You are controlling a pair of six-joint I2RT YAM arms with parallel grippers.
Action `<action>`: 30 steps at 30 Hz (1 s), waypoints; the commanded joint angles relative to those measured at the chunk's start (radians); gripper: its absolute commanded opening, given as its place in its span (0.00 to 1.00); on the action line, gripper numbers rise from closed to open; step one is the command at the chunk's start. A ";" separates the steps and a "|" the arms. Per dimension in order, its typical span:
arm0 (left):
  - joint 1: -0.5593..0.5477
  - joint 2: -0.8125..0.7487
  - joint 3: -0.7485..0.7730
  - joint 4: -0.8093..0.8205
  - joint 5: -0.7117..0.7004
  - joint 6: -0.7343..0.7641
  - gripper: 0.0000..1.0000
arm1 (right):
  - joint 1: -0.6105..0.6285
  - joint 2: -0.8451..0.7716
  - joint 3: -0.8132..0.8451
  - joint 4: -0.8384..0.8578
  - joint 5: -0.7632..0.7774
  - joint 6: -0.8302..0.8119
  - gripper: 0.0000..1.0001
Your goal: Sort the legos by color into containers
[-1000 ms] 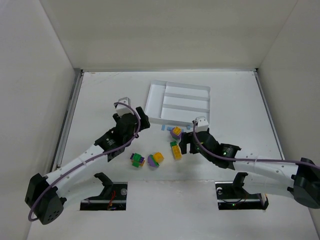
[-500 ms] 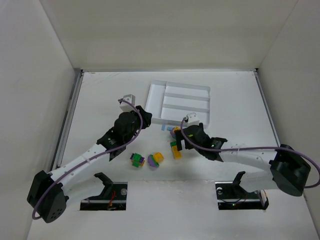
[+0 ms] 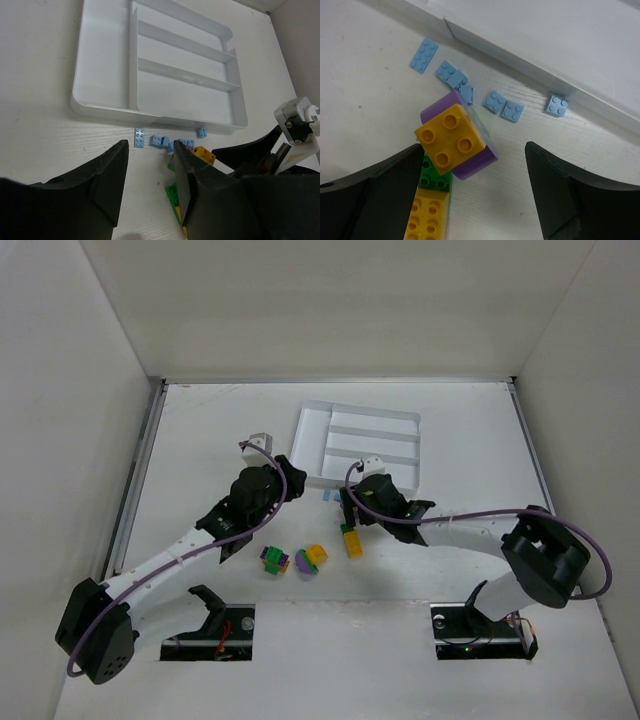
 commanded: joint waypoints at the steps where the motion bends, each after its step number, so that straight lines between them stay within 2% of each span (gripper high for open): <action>1: 0.007 0.012 -0.004 0.050 0.019 0.000 0.39 | -0.018 0.026 0.051 0.084 -0.049 -0.018 0.85; 5: 0.007 0.032 0.013 0.045 0.033 -0.001 0.40 | -0.028 0.047 0.056 0.113 -0.083 -0.015 0.75; 7: 0.002 0.032 0.005 0.054 0.027 -0.009 0.42 | -0.028 0.058 0.059 0.127 -0.086 -0.013 0.67; 11: 0.004 0.043 0.017 0.044 0.034 -0.024 0.44 | -0.029 0.052 0.057 0.130 -0.083 -0.006 0.44; 16: -0.002 0.032 0.014 0.053 0.022 -0.040 0.51 | -0.044 0.043 0.059 0.118 -0.076 0.008 0.27; 22: -0.005 0.037 0.039 0.074 0.014 -0.072 0.55 | -0.104 -0.146 0.016 0.168 -0.111 0.092 0.25; 27: -0.019 0.065 0.065 0.154 0.019 -0.228 0.56 | -0.175 -0.269 0.040 0.223 -0.247 0.241 0.24; 30: -0.040 0.068 0.051 0.256 -0.001 -0.318 0.59 | -0.218 -0.293 0.050 0.292 -0.318 0.350 0.22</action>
